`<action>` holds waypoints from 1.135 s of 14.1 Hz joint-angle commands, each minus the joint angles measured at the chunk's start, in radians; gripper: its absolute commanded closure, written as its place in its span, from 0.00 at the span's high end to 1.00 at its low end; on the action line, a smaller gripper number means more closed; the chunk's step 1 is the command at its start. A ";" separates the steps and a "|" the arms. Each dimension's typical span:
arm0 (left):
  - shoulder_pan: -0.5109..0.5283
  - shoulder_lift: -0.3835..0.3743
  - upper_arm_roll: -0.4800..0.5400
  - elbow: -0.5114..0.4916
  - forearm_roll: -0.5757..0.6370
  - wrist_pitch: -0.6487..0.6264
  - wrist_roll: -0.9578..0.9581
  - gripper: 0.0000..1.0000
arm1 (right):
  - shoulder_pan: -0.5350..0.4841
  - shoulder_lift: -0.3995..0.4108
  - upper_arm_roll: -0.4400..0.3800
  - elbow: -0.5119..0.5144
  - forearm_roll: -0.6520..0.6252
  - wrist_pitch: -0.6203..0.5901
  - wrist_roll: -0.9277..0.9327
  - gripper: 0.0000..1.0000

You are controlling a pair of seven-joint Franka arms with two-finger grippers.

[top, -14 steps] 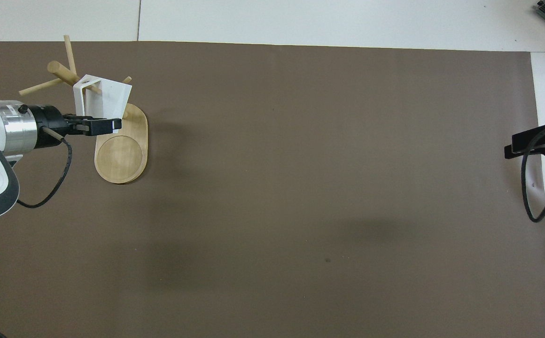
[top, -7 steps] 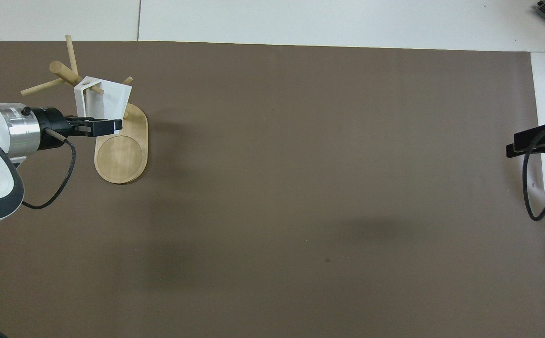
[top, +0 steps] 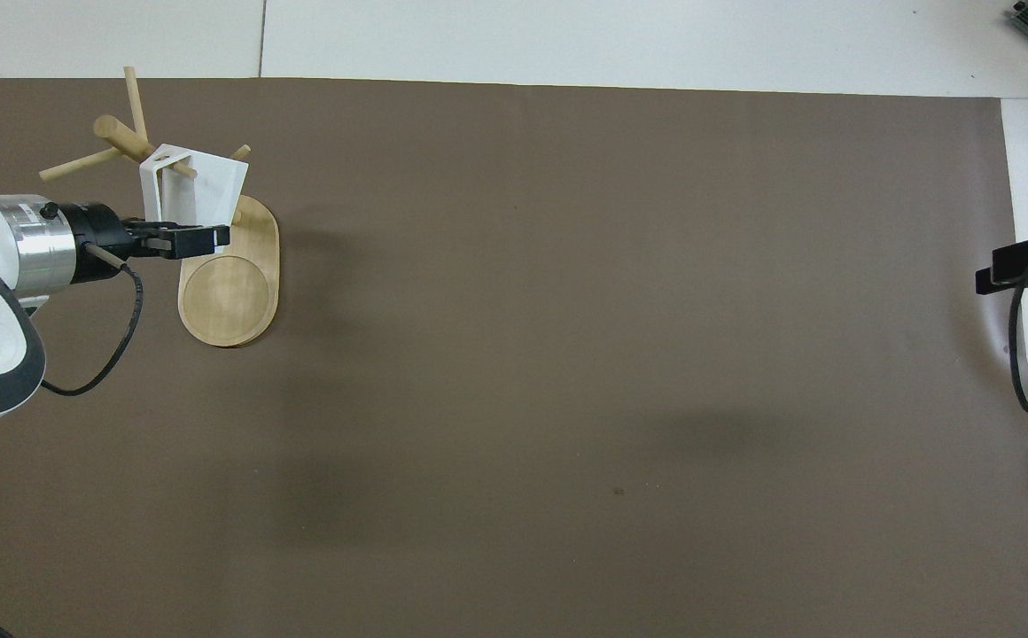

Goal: Hang cup on rack
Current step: 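Lower the cup handle onto a mug tree peg with the left gripper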

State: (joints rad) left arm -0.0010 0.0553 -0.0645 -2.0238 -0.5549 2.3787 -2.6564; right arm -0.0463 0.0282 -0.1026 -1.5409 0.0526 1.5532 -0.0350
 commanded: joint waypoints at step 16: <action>0.049 -0.084 -0.003 0.030 0.165 -0.217 0.408 1.00 | 0.002 -0.007 0.007 -0.021 -0.019 0.010 -0.028 1.00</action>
State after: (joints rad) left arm 0.0257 0.0019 -0.0605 -1.9933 -0.4064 2.2176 -2.3638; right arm -0.0424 0.0292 -0.0999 -1.5467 0.0526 1.5538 -0.0496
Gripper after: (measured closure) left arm 0.000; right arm 0.000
